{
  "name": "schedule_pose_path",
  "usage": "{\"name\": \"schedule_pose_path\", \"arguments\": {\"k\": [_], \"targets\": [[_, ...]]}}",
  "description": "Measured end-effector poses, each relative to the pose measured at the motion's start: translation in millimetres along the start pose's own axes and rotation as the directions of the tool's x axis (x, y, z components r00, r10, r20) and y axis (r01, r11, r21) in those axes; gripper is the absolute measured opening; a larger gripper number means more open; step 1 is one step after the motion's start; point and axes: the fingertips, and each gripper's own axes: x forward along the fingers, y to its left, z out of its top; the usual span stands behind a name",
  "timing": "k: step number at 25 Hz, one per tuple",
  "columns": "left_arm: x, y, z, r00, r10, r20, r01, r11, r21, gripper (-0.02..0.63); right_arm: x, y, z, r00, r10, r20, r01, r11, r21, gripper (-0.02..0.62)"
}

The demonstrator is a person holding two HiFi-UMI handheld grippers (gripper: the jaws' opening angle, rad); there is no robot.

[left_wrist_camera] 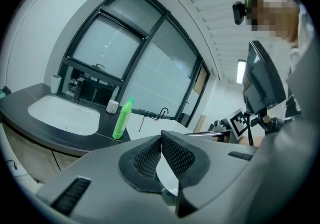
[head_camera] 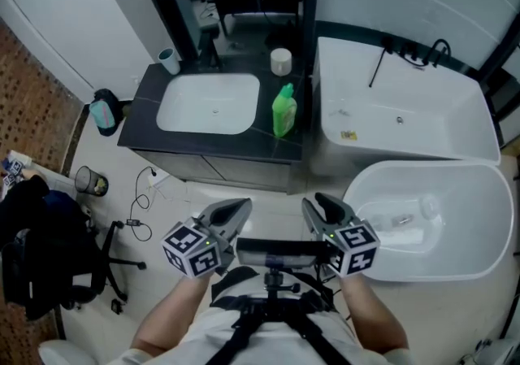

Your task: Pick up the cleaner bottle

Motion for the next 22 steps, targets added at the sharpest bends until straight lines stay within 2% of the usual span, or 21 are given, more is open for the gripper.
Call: {"name": "schedule_pose_path", "arguments": {"k": [10,11,12,13,17,22], "targets": [[-2,23,9,0.997,-0.074,-0.015,0.073,0.997,-0.015,0.002,17,8,9,1.0,-0.017,0.025,0.016,1.0,0.017,0.147],[-4,26,9,0.996,-0.084,-0.022,0.084,0.996,-0.013,0.002,18,12,10,0.999,-0.018,0.033,0.017,1.0,0.023,0.143],[-6,30,10,0.995,-0.094,-0.029,0.094,0.996,-0.012,0.002,19,16,10,0.999,-0.019,0.038,0.018,1.0,0.025,0.106],[-8,35,10,0.994,-0.104,-0.035,0.104,0.995,-0.014,0.002,21,21,8,0.999,-0.024,0.039,0.023,0.999,0.023,0.107],[-18,47,12,0.988,-0.146,-0.048,0.145,0.989,-0.018,0.002,27,35,-5,0.997,-0.07,0.02,0.07,0.997,0.014,0.106],[-28,62,7,0.981,-0.182,-0.074,0.18,0.983,-0.024,0.002,32,42,-17,0.986,-0.169,-0.001,0.169,0.985,0.031,0.106]]}}
